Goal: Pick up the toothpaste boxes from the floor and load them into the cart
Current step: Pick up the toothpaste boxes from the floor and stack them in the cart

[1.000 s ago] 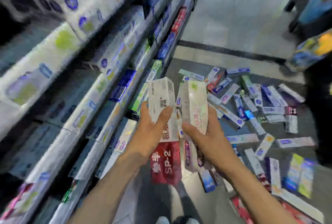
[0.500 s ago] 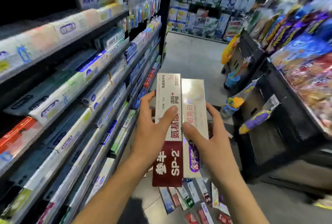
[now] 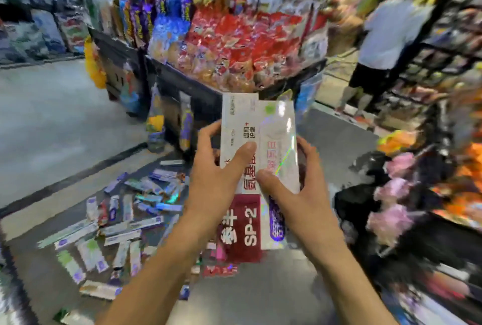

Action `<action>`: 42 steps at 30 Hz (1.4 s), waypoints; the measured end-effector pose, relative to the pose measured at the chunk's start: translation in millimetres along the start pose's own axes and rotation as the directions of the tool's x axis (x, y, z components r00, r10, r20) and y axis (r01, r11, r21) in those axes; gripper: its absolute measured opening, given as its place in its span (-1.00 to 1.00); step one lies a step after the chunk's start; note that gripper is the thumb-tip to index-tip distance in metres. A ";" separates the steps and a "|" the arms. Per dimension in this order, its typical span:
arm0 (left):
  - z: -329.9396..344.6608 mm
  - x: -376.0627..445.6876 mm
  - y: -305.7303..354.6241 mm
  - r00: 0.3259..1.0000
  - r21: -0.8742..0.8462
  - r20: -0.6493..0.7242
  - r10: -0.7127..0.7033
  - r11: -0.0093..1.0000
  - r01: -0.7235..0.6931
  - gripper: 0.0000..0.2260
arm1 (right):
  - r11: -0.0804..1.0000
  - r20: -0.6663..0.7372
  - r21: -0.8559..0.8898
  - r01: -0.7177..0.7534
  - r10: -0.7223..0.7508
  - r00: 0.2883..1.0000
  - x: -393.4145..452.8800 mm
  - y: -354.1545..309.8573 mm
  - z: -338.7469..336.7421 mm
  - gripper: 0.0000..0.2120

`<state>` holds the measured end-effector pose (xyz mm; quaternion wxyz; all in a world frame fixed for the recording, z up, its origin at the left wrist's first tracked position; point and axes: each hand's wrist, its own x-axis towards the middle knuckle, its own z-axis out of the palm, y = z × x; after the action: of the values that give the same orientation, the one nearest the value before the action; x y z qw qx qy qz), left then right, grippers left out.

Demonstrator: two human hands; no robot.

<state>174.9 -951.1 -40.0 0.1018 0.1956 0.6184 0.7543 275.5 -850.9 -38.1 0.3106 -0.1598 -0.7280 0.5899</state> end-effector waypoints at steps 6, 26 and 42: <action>131.2 -72.4 -15.8 0.893 -0.088 0.447 -0.051 0.991 0.101 -0.55 | 0.996 -0.395 -0.062 -0.057 0.027 0.918 -92.5 -2.9 -127.8 -0.35; 450.6 -350.5 -83.1 0.481 0.085 0.827 -0.292 0.910 0.407 -0.33 | 0.962 -0.793 0.214 -0.169 0.273 0.545 -350.0 22.6 -483.0 -0.40; 550.7 -299.9 -215.7 0.473 0.392 0.764 -0.439 0.898 0.201 -0.23 | 0.848 -0.720 0.291 -0.442 0.499 0.483 -312.8 151.8 -596.5 -0.06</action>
<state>658.4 -531.7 -213.3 0.4996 0.4226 0.6072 0.4507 873.9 -546.8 -199.6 0.4235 -0.5793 -0.4300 0.5479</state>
